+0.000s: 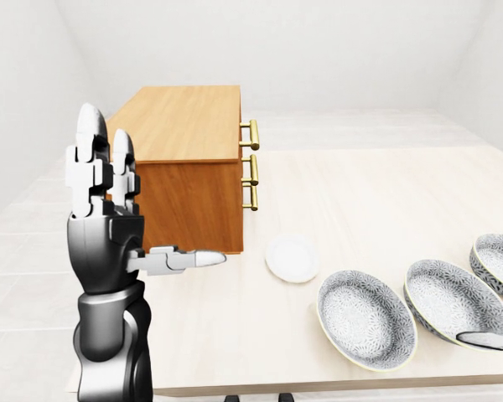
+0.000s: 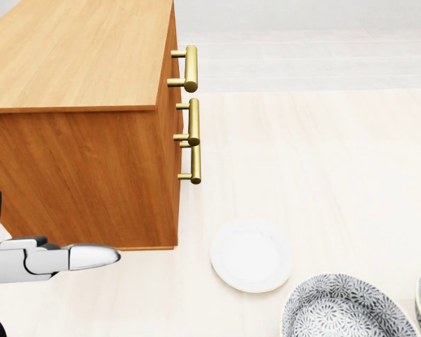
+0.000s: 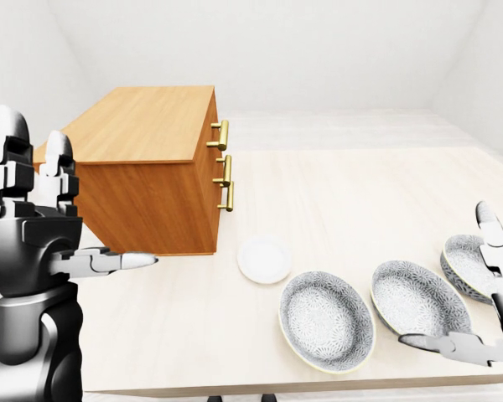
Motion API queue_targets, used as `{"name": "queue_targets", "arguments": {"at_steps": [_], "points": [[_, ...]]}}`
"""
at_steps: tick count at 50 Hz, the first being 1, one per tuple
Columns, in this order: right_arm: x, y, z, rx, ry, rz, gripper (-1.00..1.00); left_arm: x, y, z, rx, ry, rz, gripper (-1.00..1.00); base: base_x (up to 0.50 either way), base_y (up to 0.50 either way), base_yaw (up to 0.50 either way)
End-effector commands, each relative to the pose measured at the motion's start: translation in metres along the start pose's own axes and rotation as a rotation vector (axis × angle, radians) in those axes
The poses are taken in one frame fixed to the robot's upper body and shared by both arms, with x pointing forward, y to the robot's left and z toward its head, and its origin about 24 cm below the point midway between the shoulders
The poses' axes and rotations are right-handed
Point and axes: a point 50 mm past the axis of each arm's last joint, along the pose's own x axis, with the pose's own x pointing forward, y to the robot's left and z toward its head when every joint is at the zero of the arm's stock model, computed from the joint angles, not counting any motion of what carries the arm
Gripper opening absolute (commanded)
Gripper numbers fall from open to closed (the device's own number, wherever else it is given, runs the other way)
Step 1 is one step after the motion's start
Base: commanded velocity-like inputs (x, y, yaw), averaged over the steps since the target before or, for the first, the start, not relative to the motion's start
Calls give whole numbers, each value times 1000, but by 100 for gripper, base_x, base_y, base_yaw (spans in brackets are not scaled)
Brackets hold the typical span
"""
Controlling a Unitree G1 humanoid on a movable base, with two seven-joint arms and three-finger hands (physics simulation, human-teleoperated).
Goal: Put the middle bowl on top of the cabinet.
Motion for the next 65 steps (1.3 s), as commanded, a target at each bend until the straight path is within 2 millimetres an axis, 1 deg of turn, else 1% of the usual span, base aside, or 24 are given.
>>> {"name": "queue_targets", "arguments": {"at_steps": [1,5,9,10,12,13,19,21,26,29,30,33,39,45,46,47,51,52,53,55,59,63,64,65], "points": [[-7,-9,-5,-72,51,-31,100,0,2,4,2,-18,3,100,0,0,0],[-7,-6,-10,-68,83,-26,100,-1,1,1,2,-1,2,100,0,0,0],[-9,-5,-14,-78,114,-19,100,-3,2,-9,-1,47,0,100,0,0,0],[-9,-6,-12,-82,106,-23,100,-3,1,-8,-1,41,-1,100,0,0,0],[-8,-6,-17,-94,138,-16,100,-3,1,-6,0,34,-3,100,0,0,0],[-8,-2,-21,-74,151,-7,100,-3,1,-7,-1,36,-5,100,0,0,0],[-11,-1,-21,-101,176,2,100,-4,2,-8,5,46,-1,100,0,0,0],[-13,2,-25,-101,206,15,100,-5,2,-11,5,63,-3,100,0,0,0],[-18,7,-32,-97,254,31,100,-4,1,-8,3,47,-4,100,0,0,0],[-20,12,-40,-78,296,51,100,-5,0,-10,16,58,-19,100,0,0,0],[-23,14,-47,-86,338,65,100,-5,0,-10,9,57,-15,100,0,0,0],[-27,16,-50,-78,361,75,100,-5,0,-9,7,54,-15,100,0,0,0],[-26,21,-56,-91,396,94,100,-5,2,-11,4,60,-9,100,0,0,0],[-31,21,-63,-111,450,114,100,-5,1,-13,3,68,-12,100,0,0,0],[-33,18,-69,-156,494,92,100,-6,0,-14,2,75,-13,100,0,0,0],[-33,20,-68,-138,485,104,100,-6,0,-13,2,73,-13,100,0,0,0],[-32,16,-70,-192,510,78,100,-5,1,-11,3,60,-11,100,0,0,0],[-32,19,-68,-178,500,92,100,-5,1,-12,5,66,-12,100,0,0,0],[-31,15,-67,-218,511,71,100,-5,1,-13,5,69,-12,100,0,0,0],[-30,15,-63,-202,486,77,100,-5,0,-12,6,66,-15,100,0,0,0],[-30,12,-62,-208,481,70,100,-5,1,-11,5,59,-14,100,0,0,0],[-29,-2,-64,-327,521,-32,100,-5,0,-10,3,57,-15,100,0,0,0],[-29,-3,-62,-326,511,-41,100,-4,1,-10,3,55,-14,100,0,0,0],[-30,-9,-63,-379,532,-86,100,-5,0,-11,3,60,-15,100,0,0,0]]}}
